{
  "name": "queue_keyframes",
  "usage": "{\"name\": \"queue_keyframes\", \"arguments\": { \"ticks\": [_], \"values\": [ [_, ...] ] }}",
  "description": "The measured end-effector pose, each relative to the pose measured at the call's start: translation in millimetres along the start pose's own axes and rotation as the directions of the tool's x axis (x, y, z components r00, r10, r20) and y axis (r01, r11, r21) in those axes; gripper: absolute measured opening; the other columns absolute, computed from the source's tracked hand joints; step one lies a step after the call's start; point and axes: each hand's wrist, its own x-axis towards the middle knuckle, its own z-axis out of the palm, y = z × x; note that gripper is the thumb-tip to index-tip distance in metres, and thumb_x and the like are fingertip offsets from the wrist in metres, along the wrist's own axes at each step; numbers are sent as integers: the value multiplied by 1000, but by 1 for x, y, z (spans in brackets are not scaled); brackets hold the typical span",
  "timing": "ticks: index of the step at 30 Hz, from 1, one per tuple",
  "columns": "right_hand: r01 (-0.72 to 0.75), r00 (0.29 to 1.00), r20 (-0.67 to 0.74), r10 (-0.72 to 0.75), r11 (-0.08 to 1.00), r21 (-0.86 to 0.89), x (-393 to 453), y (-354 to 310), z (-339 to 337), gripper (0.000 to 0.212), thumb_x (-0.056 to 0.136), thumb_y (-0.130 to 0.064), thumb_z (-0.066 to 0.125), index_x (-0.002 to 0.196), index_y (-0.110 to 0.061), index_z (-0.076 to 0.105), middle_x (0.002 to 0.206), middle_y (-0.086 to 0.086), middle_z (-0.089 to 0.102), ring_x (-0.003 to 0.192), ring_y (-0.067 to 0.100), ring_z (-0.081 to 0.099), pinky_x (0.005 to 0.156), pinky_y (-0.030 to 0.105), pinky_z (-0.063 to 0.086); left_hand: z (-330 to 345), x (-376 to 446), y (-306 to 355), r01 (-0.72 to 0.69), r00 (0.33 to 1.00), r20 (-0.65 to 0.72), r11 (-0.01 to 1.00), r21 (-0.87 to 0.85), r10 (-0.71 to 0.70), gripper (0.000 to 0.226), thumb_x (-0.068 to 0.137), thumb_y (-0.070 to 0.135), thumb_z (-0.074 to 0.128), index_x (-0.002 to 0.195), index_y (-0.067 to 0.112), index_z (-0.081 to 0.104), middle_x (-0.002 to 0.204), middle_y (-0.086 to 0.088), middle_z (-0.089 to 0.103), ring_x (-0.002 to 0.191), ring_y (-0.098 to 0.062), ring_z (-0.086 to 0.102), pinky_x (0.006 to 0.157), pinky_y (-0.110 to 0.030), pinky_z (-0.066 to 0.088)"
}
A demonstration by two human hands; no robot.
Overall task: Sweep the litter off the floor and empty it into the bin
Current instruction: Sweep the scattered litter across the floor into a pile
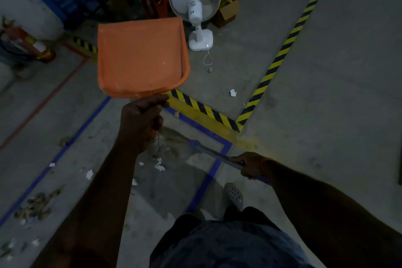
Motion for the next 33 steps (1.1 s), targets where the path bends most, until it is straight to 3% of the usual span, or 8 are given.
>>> {"name": "queue_keyframes", "arguments": {
  "ticks": [5, 11, 14, 17, 23, 26, 30, 33],
  "values": [
    [-54, 982, -172, 72, 993, 106, -7, 25, -35, 72, 87, 0, 62, 150, -26, 39, 94, 12, 65, 55, 17, 64, 45, 23, 49, 16, 10, 4, 0, 1000, -6, 1000, -30, 0, 45, 95, -8, 51, 91, 26, 80, 88, -1, 74, 46, -10, 48, 45, -23, 31],
    [-221, 870, -362, 335, 921, 322, -17, 74, -75, 63, 83, -5, 66, 142, -21, 50, 88, 18, 73, 75, 34, 72, 64, 37, 59, 34, 21, 5, 16, 1000, -2, 997, -75, -16, 46, 95, -9, 52, 89, 26, 81, 85, 0, 75, 46, -9, 49, 44, -20, 37],
    [-280, 835, -361, 415, 885, 371, -16, 92, -89, 57, 80, -8, 67, 135, -16, 56, 82, 15, 73, 71, 33, 71, 70, 42, 61, 30, 26, 3, 11, 1000, -5, 999, -32, -11, 42, 95, -7, 52, 95, 25, 80, 90, -2, 75, 46, -11, 50, 44, -23, 34],
    [-328, 833, -307, 459, 859, 394, -17, 93, -93, 53, 83, -8, 67, 134, -14, 56, 84, 16, 73, 64, 28, 67, 64, 37, 58, 25, 31, 3, 21, 1000, -23, 1000, 14, -21, 42, 96, -5, 52, 96, 27, 79, 92, -4, 74, 47, -12, 50, 46, -27, 28],
    [-289, 929, -180, 322, 939, 189, 7, 54, -72, 54, 86, -5, 65, 138, -13, 53, 91, 16, 70, 58, 23, 62, 51, 28, 48, 15, 41, 3, 33, 998, -50, 999, 13, -32, 37, 95, -5, 53, 100, 23, 78, 90, -4, 74, 47, -11, 49, 44, -26, 26],
    [-178, 980, -76, 186, 979, 94, 27, 20, -63, 59, 88, -2, 65, 143, -12, 48, 97, 16, 65, 57, 19, 59, 54, 30, 48, 6, 50, 1, 25, 998, -54, 999, 21, -24, 38, 95, -4, 54, 97, 25, 79, 90, -4, 75, 47, -12, 50, 42, -24, 28],
    [-43, 999, 9, 43, 999, 20, 54, -19, -67, 71, 84, -2, 67, 148, -24, 43, 115, 21, 67, 74, 27, 67, 69, 34, 56, -10, 76, -1, 27, 999, -40, 1000, -15, -27, 39, 95, -7, 53, 97, 23, 79, 90, -6, 75, 47, -11, 50, 43, -21, 34],
    [7, 1000, -11, -7, 1000, -5, 63, -38, -78, 71, 87, -3, 65, 149, -25, 38, 107, 18, 68, 64, 23, 63, 59, 29, 52, -25, 104, -1, 29, 999, -30, 1000, -11, -29, 40, 95, -5, 53, 98, 24, 79, 92, -6, 74, 48, -11, 50, 46, -25, 34]
  ]
}}
